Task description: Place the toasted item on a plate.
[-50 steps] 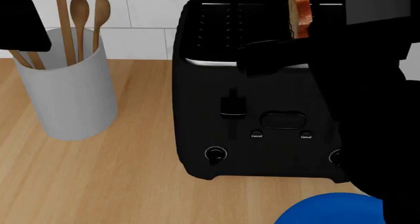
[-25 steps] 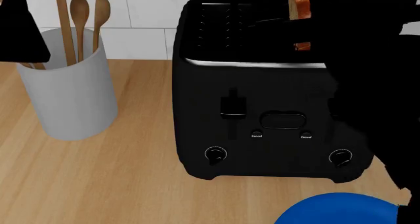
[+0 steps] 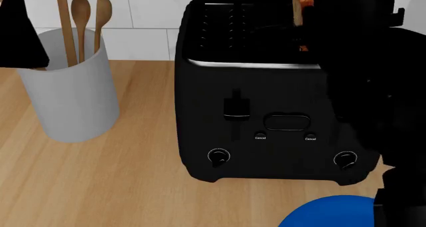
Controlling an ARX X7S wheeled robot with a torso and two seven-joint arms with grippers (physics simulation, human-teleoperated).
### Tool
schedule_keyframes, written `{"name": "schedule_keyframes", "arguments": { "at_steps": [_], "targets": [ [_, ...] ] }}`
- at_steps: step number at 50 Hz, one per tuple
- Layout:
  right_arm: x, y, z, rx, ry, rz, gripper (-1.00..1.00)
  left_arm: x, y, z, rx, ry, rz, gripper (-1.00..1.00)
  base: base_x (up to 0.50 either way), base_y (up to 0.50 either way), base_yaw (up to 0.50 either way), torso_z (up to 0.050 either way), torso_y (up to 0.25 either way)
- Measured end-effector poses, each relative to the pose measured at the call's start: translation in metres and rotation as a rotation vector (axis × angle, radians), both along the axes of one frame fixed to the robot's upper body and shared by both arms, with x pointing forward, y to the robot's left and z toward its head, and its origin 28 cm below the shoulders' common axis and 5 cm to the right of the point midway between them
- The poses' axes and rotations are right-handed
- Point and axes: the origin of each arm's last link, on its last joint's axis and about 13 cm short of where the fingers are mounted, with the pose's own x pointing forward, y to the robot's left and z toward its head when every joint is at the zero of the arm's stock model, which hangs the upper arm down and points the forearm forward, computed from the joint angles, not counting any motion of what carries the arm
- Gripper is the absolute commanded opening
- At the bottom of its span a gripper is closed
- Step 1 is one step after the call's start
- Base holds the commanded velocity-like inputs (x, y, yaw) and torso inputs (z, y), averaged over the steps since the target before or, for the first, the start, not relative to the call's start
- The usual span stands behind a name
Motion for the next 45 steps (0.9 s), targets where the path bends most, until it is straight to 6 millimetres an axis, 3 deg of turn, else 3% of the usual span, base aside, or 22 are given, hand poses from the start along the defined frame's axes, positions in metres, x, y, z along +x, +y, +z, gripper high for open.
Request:
{"name": "schedule_keyframes", "arguments": {
  "at_steps": [18, 19, 25, 45],
  "targets": [
    [0.016, 0.001, -0.004, 0.0, 0.008, 0.004, 1.0, 0.0, 0.001, -0.003, 0.0, 0.002, 0.003, 1.0, 0.0, 0.0, 0.0, 0.0, 0.0],
    [0.016, 0.001, -0.004, 0.0, 0.007, 0.005, -1.0, 0.0, 0.001, -0.003, 0.0, 0.002, 0.003, 1.0, 0.0, 0.0, 0.0, 0.0, 0.0],
    [0.018, 0.003, 0.005, 0.002, -0.077, 0.027, -1.0, -0.001, 0.002, -0.003, -0.001, 0.002, 0.004, 1.0, 0.0, 0.0, 0.0, 0.0, 0.0],
    [0.012, 0.002, 0.016, -0.055, -0.051, 0.011, -1.0, -0.003, 0.002, -0.001, -0.005, -0.004, 0.005, 1.0, 0.0, 0.0, 0.0, 0.0, 0.0]
  ]
}}
